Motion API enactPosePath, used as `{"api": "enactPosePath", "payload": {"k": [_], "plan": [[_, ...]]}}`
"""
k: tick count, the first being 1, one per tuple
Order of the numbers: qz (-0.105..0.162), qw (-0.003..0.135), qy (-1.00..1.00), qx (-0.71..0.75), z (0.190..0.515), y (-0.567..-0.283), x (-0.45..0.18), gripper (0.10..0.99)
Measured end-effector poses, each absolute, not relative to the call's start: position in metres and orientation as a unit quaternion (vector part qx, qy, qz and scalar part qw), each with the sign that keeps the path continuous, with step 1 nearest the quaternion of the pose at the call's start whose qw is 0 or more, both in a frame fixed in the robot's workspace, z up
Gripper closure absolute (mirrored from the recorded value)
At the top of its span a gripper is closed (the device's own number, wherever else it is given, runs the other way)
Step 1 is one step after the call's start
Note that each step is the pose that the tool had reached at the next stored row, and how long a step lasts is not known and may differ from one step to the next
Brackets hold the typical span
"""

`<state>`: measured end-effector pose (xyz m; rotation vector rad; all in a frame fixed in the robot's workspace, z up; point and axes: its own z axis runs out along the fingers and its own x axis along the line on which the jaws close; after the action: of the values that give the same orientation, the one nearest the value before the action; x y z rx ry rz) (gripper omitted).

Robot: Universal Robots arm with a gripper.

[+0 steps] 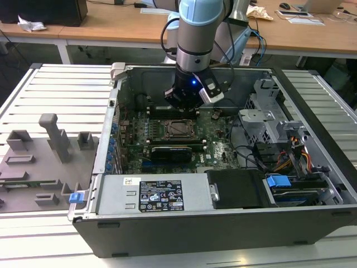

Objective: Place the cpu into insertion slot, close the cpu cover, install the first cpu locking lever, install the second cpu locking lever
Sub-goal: 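Install the first cpu locking lever, then install the second cpu locking lever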

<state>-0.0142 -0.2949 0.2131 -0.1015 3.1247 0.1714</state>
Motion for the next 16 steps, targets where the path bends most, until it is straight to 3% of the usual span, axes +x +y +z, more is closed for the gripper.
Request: {"api": "enactPosePath", "payload": {"k": [16], "plan": [[0.055, 0.005, 0.998, -0.032, 0.2141, -0.3019, -0.0142, 0.980]]}}
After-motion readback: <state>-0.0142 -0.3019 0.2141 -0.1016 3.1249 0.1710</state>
